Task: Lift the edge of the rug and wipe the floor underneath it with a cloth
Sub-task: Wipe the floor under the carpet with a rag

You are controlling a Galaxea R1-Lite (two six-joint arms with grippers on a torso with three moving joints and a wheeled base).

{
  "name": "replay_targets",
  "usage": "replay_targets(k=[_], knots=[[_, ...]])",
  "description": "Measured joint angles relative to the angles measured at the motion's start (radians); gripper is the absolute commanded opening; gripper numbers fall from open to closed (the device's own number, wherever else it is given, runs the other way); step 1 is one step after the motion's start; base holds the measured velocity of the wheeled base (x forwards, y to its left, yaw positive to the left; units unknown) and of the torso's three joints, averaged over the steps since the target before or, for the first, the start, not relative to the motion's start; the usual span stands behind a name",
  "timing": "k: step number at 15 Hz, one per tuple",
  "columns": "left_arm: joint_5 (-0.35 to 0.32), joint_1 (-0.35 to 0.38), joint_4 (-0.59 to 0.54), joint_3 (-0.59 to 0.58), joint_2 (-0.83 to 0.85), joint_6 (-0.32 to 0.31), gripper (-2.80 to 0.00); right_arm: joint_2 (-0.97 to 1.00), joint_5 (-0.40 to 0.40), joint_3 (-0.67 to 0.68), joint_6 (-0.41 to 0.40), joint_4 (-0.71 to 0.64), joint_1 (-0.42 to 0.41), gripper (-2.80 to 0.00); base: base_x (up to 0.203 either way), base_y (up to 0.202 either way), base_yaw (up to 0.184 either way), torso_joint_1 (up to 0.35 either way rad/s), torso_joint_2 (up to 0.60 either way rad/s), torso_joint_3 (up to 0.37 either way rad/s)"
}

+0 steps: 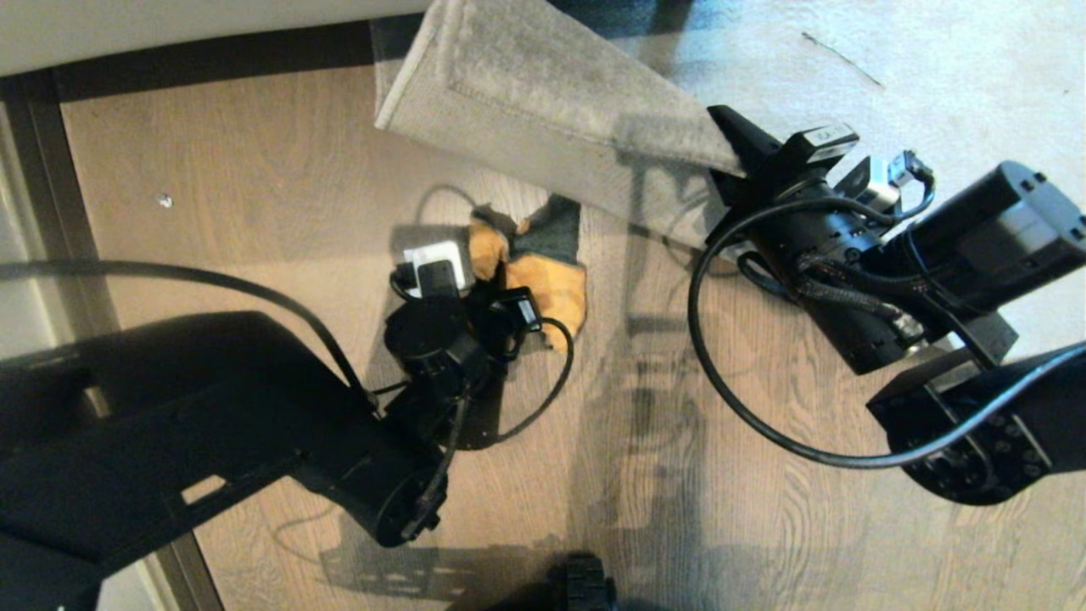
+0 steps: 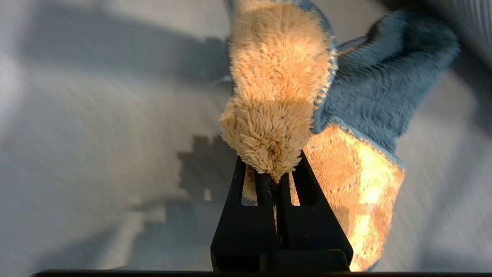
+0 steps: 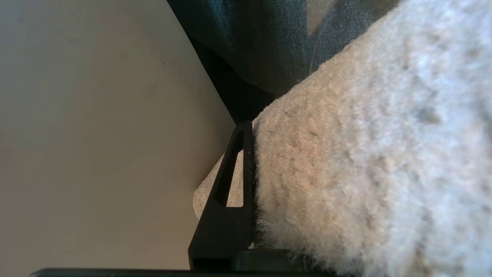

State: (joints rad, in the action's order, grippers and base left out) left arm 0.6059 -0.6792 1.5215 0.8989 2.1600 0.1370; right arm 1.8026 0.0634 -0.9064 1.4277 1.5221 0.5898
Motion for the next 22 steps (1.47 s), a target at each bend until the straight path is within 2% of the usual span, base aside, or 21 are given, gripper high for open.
replay_targets(k=[4,7,9,11,14,17,19,22], knots=[[0.003,0.041,0.0,-0.085,-0.117,-0.052,-2.8,0.0,0.0,0.001,0.0,0.0,0.0,-2.8,0.0,0.0,0.0,0.0,0.0,0.0],[0.007,0.015,0.001,-0.209,-0.205,-0.079,-2.8,0.001,-0.001,0.003,0.0,0.0,0.0,-2.8,0.0,0.0,0.0,0.0,0.0,0.0],[0.024,-0.06,0.001,-0.285,-0.248,-0.086,-2.8,0.001,-0.001,0.009,0.0,0.0,0.0,-2.8,0.0,0.0,0.0,0.0,0.0,0.0],[0.075,-0.166,0.001,-0.324,-0.266,-0.086,-2.8,0.0,0.0,0.017,0.0,0.001,-0.001,-2.8,0.0,0.0,0.0,0.0,0.0,0.0],[0.172,-0.346,0.001,-0.336,-0.231,-0.07,-2.8,-0.003,-0.001,0.028,-0.001,0.0,-0.001,-2.8,0.0,0.0,0.0,0.0,0.0,0.0],[0.24,-0.475,0.001,-0.299,-0.141,-0.034,-2.8,-0.004,-0.001,0.029,-0.001,0.0,-0.001,-2.8,0.0,0.0,0.0,0.0,0.0,0.0],[0.261,-0.528,0.001,-0.244,-0.07,-0.009,-2.8,-0.005,-0.001,0.029,-0.003,0.0,-0.001,-2.8,0.0,0.0,0.0,0.0,0.0,0.0],[0.264,-0.54,0.001,-0.105,0.022,0.001,-2.8,-0.006,0.0,0.029,-0.003,-0.001,-0.001,-2.8,0.0,0.0,0.0,0.0,0.0,0.0]])
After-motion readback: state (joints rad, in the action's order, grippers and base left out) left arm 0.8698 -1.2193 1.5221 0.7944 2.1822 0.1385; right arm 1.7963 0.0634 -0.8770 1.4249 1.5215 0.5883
